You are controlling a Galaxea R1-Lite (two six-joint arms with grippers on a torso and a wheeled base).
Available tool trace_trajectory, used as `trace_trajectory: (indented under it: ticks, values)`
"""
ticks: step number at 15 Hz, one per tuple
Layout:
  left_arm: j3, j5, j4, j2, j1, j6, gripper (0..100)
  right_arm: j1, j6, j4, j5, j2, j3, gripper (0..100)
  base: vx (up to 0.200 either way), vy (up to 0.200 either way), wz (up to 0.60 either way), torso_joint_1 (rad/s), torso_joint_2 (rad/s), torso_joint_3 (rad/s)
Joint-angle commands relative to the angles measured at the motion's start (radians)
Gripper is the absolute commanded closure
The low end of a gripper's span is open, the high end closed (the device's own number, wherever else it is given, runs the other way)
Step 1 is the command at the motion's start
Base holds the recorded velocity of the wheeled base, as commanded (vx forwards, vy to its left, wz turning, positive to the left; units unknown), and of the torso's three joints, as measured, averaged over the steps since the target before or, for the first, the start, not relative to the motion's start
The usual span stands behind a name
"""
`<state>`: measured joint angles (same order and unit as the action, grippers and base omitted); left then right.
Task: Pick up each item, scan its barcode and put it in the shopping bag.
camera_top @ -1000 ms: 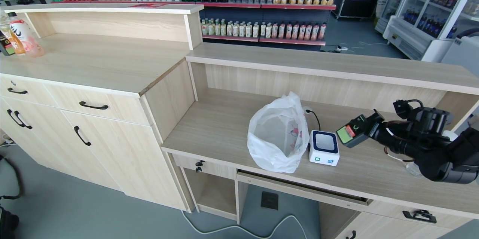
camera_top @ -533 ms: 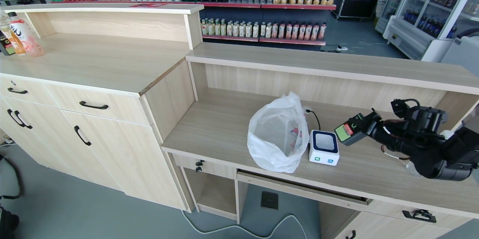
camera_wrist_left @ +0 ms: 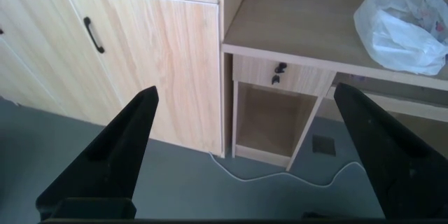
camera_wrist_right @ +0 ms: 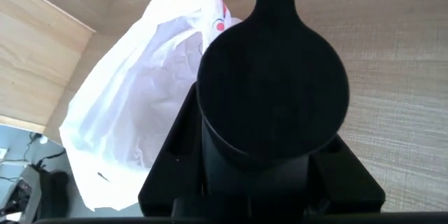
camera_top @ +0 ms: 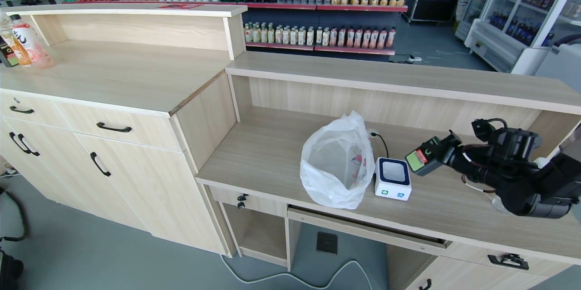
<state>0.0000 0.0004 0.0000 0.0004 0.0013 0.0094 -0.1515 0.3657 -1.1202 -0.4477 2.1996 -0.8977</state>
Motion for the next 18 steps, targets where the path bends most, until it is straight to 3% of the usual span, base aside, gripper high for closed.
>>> trace_trajectory:
  ticks: [1,3,5,6,10,11,14,18]
  values:
    - [0.0,0.0,0.0,0.0,0.0,0.0,0,-0.014,-0.251,0.0,0.078,-0.187,0.126,100,0.0,0.0,0.0,0.0,0.0,0.0]
    - [0.0,0.001,0.0,0.0,0.0,0.0,0,-0.177,-0.719,0.007,0.15,-0.354,0.322,100,0.0,0.0,0.0,0.0,0.0,0.0]
    - [0.0,0.0,0.0,0.0,0.0,0.0,0,-0.278,-0.924,0.01,0.193,-0.469,0.345,100,0.0,0.0,0.0,0.0,0.0,0.0]
    - [0.0,0.001,0.0,0.0,0.0,0.0,0,-0.31,-0.966,-0.012,0.193,-0.512,0.353,100,0.0,0.0,0.0,0.0,0.0,0.0]
    - [0.0,0.001,0.0,0.0,0.0,0.0,0,-0.349,-1.001,-0.023,0.208,-0.572,0.367,100,0.0,0.0,0.3,-0.001,0.0,-0.001]
    - [0.0,0.0,0.0,0.0,0.0,0.0,0,-0.336,-0.998,-0.024,0.265,-0.575,0.361,100,0.0,0.0,0.6,-0.002,0.0,0.002]
    - [0.0,0.001,0.0,0.0,0.0,0.0,0,-0.195,-0.89,-0.067,0.383,-0.503,0.292,100,0.0,0.0,0.6,0.007,0.01,0.002]
    - [0.0,0.001,0.0,0.0,0.0,0.0,0,-0.069,-0.712,-0.102,0.342,-0.282,0.198,100,0.0,0.0,0.0,0.0,0.0,0.0]
